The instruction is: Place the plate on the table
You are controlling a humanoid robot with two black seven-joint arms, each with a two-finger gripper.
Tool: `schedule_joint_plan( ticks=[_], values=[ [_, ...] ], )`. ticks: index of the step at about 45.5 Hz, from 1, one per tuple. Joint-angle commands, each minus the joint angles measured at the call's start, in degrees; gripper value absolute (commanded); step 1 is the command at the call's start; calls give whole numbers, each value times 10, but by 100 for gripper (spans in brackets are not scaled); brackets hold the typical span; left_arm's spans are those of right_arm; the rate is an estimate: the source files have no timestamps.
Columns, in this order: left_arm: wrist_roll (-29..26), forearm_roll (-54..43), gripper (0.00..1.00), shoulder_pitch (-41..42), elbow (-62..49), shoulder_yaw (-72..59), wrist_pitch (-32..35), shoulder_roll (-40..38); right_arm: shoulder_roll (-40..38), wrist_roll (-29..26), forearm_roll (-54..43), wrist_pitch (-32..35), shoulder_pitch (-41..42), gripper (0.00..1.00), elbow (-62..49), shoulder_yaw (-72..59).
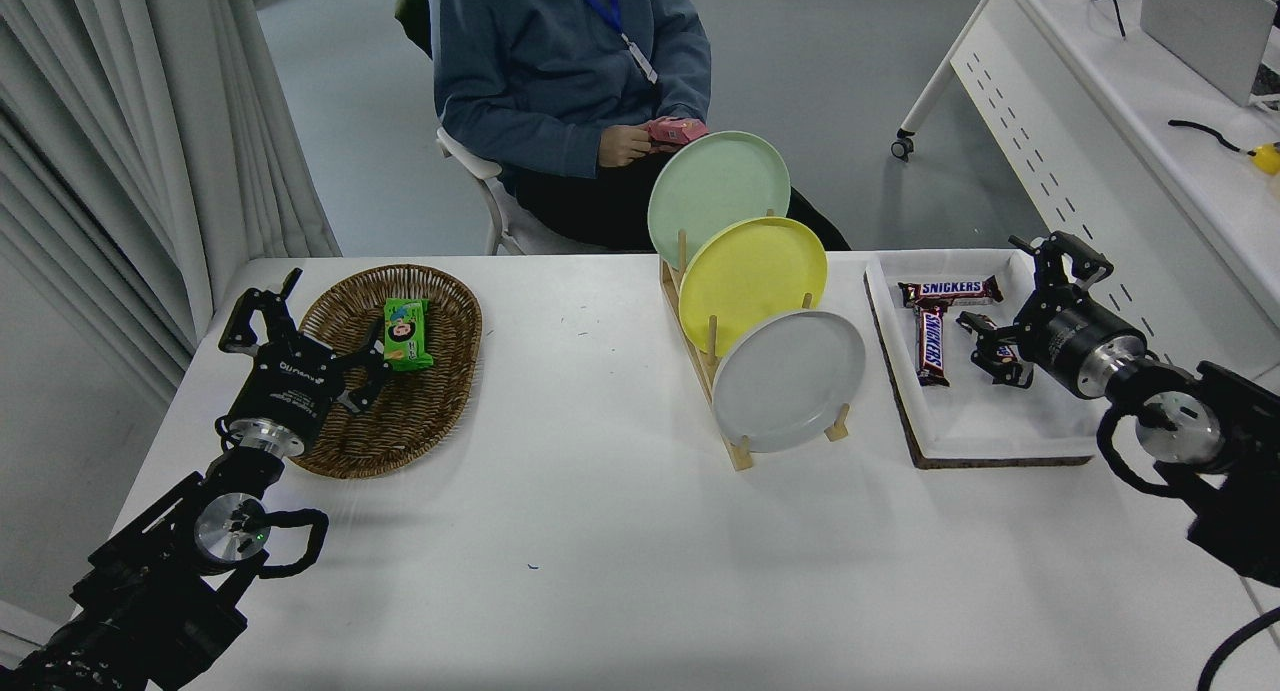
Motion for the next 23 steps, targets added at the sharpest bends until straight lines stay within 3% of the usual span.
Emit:
schedule_joint_plan(
  ticks=[1, 7, 12, 23],
  values=[
    [0, 0, 100, 0, 0, 0, 0, 0, -79, -1, 27, 1, 67, 99, 68, -167],
    [0, 0, 100, 0, 1, 0, 1, 0, -96, -2, 36, 17, 98, 99, 74, -189],
    [0, 0, 100, 0, 0, 0, 1, 0, -107, -9, 50, 80, 120, 99, 85, -220],
    [0, 0, 100, 0, 0, 0, 0, 0, -115, -43, 114, 126, 211, 99, 149, -423]
  ],
)
